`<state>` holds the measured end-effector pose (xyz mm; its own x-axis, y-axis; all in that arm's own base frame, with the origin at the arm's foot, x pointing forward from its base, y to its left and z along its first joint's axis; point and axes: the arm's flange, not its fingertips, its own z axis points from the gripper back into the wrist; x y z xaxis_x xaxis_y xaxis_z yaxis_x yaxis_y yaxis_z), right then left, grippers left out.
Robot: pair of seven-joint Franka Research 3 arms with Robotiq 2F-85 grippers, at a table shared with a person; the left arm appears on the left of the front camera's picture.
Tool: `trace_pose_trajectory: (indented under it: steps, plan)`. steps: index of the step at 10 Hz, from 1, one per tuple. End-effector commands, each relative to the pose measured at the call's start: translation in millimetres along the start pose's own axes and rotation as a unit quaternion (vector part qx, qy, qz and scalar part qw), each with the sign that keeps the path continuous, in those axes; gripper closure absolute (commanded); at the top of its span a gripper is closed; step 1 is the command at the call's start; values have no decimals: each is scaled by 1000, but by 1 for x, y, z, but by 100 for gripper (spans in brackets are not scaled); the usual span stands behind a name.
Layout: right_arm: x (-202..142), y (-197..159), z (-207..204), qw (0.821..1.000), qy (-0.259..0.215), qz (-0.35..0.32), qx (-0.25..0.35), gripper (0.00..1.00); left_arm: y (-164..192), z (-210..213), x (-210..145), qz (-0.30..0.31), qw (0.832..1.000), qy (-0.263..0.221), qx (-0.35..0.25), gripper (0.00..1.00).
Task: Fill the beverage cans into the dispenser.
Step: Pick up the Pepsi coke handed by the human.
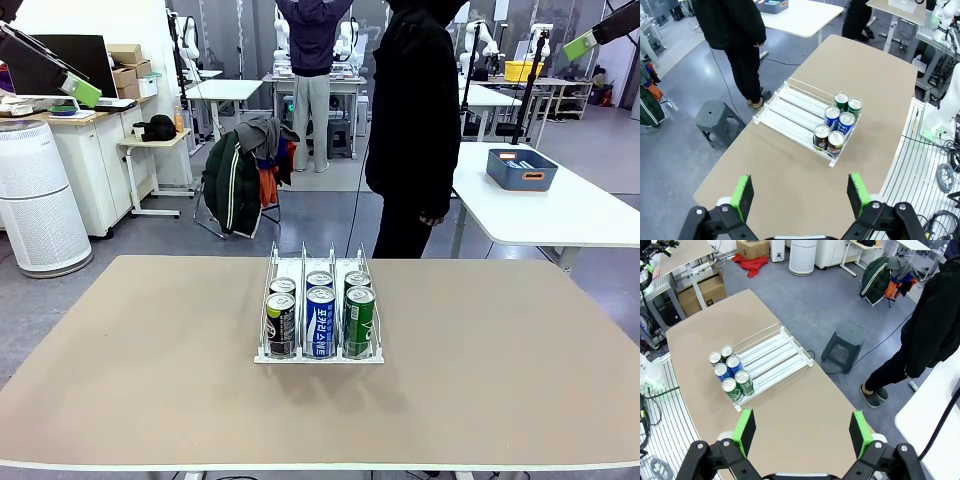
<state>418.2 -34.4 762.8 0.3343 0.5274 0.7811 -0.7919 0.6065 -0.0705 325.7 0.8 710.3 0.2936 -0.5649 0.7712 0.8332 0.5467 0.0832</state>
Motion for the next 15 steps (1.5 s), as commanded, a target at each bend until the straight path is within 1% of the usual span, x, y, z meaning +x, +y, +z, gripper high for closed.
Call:
trace_pose_trajectory:
  steps: [1,2,11,13,15]
  plan:
    - [0,-2,-2,1000,-4,7,4,0,6,2,-3,12,1000,-11,-17,0]
    - [0,0,0,1000,0,0,0,0,0,0,0,0,1000,0,0,0]
    - [0,-1,1,1000,1,-1,-2,0,-2,1,2,5,1000,3,4,0]
    - [-2,-4,21,1000,-13,-1,-8,0,4,18,0,10,1000,-12,10,0]
    - [-3,-10,41,999,-30,-7,-15,0,6,29,2,12,1000,-11,21,0]
